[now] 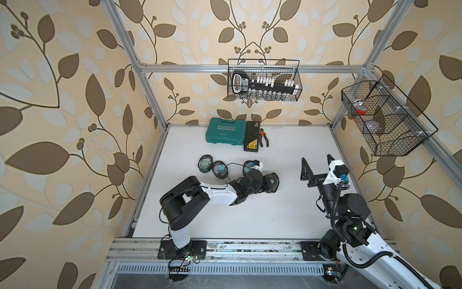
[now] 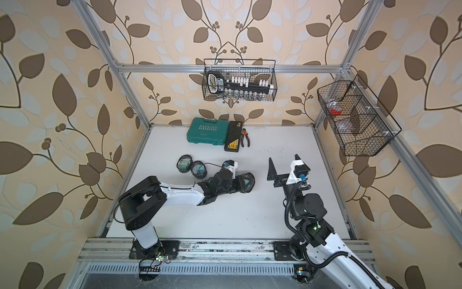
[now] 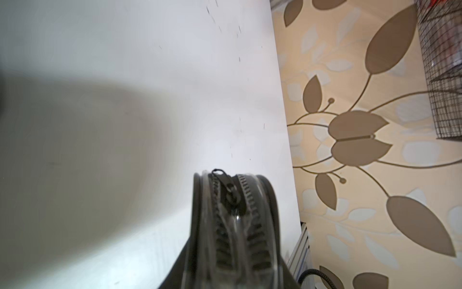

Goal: Pack away charging kits
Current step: Place the storage bag at the center of the board.

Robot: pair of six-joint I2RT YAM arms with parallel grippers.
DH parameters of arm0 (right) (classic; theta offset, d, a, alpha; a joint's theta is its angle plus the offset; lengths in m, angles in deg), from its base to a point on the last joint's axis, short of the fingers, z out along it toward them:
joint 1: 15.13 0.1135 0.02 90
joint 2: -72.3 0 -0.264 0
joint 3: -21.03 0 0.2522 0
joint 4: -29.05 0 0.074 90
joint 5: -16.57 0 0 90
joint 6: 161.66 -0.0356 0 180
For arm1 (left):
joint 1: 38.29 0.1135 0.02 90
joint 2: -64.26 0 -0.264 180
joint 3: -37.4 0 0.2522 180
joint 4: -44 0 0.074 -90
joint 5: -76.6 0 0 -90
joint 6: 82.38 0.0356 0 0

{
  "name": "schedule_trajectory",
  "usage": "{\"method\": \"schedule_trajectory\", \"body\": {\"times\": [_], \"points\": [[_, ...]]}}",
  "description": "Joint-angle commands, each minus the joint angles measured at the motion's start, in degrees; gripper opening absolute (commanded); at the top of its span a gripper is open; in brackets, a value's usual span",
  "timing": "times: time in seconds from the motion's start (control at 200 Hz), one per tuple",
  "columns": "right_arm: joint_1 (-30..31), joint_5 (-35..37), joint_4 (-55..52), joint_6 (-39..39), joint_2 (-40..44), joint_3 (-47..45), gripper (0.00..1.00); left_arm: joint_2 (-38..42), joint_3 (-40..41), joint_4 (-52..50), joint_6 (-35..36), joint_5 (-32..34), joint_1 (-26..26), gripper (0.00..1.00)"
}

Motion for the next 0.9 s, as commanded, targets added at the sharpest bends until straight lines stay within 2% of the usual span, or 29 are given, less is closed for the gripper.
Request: {"method": "schedule_trajectory", "body": {"times": [0.0, 0.12, 0.205, 0.24, 0.315, 0.385, 0.415, 0.485, 0.54, 0.58, 0.67, 0.72, 0.765, 0.82, 0.875, 0.895], "points": [[-5.5, 3.3, -2.7, -9.6, -2.6, -3.0, 0.99, -4.7, -5.5, 8.3, -4.4, 4.7, 0.5, 0.0], [-16.2, -6.9, 0.3, -16.3, -12.5, -6.0, 0.99, -9.8, -6.8, 7.8, -5.3, 8.0, 0.4, 0.0], [-23.4, -13.8, 3.0, -18.6, -20.7, -6.1, 0.99, -13.4, -6.2, 10.2, -6.8, 8.9, 0.9, 0.1], [-24.7, -14.1, 5.0, -17.8, -23.4, -6.7, 0.99, -15.3, -6.7, 12.3, -7.2, 7.2, 1.3, 0.12], [-25.0, -9.4, 11.9, -17.9, -27.7, -10.2, 0.99, -18.7, -7.6, 15.6, -7.1, 4.5, 1.9, 0.18], [-25.1, -7.0, 23.6, -15.3, -32.3, -13.5, 0.99, -19.8, -7.6, 15.9, -6.8, 4.9, 2.0, 0.33], [-25.1, -7.0, 22.4, -14.1, -33.2, -12.9, 0.99, -19.8, -7.6, 16.2, -6.4, 4.9, 2.0, 0.42], [-25.4, -2.7, 25.8, -13.4, -37.4, -12.8, 0.99, -19.0, -7.3, 15.2, -5.7, 5.3, 2.0, 0.72], [-25.7, -1.9, 21.5, -13.9, -37.5, -11.0, 0.99, -17.6, -6.7, 13.5, -4.9, 5.9, 2.0, 0.88], [-25.9, -1.4, 24.9, -12.5, -38.1, -12.0, 0.99, -16.0, -5.7, 11.9, -4.9, 7.1, 2.0, 0.98], [-27.8, -0.3, 29.7, -12.5, -42.3, -14.2, 0.99, -12.2, -1.6, 11.6, -5.7, 9.6, 2.0, 0.99], [-31.4, -4.4, 30.3, -14.2, -46.6, -12.8, 0.98, -9.8, 0.6, 10.9, -6.2, 10.7, 2.0, 0.99], [-32.8, -8.7, 24.0, -14.9, -47.8, -9.2, 0.98, -7.0, 2.3, 8.9, -5.8, 12.4, 2.1, 0.99], [-32.7, -10.4, 25.9, -13.0, -50.8, -8.4, 0.98, -2.7, 4.1, 4.3, -4.4, 15.8, 2.1, 0.99], [-32.5, -11.5, 34.7, -10.8, -55.6, -9.5, 0.99, 2.5, 5.3, -2.9, -3.7, 20.3, 2.2, 0.99], [-31.7, -11.9, 34.1, -9.9, -56.3, -8.6, 0.99, 4.4, 5.4, -5.7, -3.3, 21.8, 2.2, 0.99]]}}
